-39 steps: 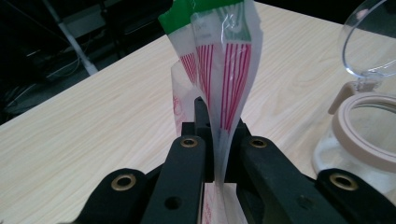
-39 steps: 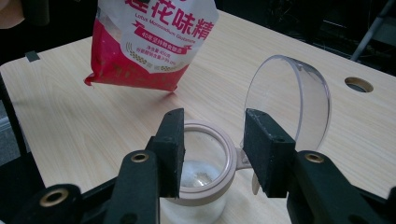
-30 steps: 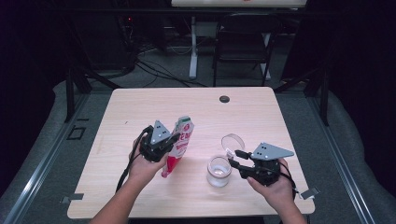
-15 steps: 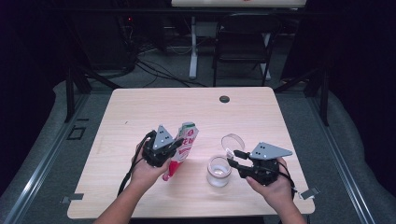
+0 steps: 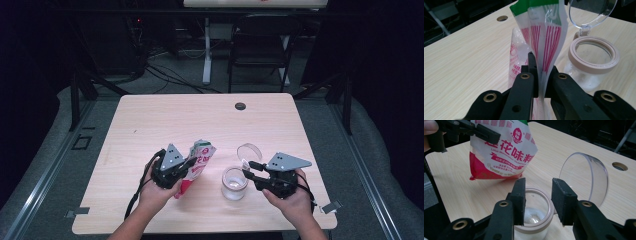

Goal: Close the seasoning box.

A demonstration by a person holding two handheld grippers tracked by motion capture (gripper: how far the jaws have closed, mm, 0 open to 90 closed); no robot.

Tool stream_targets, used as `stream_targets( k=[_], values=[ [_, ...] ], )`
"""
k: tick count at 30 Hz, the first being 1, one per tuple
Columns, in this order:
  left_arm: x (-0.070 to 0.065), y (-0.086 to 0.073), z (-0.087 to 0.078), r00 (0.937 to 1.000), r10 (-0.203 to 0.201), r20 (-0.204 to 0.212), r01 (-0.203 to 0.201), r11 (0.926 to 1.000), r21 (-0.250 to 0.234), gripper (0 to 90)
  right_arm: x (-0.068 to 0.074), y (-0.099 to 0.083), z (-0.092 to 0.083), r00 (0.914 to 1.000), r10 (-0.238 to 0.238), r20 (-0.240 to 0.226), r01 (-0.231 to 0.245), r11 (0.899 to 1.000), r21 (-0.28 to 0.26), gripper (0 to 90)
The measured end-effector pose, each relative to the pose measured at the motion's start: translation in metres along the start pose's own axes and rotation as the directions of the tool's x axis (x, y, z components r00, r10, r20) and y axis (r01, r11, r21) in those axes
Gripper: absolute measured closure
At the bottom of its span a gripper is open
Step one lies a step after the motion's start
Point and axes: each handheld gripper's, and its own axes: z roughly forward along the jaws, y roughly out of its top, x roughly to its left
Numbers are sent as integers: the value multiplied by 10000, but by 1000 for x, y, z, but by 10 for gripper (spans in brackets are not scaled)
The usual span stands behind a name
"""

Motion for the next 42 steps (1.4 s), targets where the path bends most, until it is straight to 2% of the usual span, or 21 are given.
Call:
stream_targets(
  k=[4,14,22,31,42],
  values=[
    [-2,-5,-1,9998,-176,99,177,9998,-98,899,2,1,2,10000,-28,-88,28,10000,7,646],
    [-15,-20,0,9992,-96,401,96,10000,-2,894,5,4,7,9993,-169,-333,172,9998,83,648],
    [-19,-33,0,9981,-259,563,255,9996,80,889,10,7,15,9977,-324,-589,336,9992,195,647],
    [-20,-39,0,9958,-551,738,555,9984,-39,883,17,12,29,9938,-484,-999,521,9980,347,644],
    [-21,-39,1,9955,-548,774,552,9985,-24,881,23,19,48,9881,-741,-1349,826,9949,579,658]
  ],
)
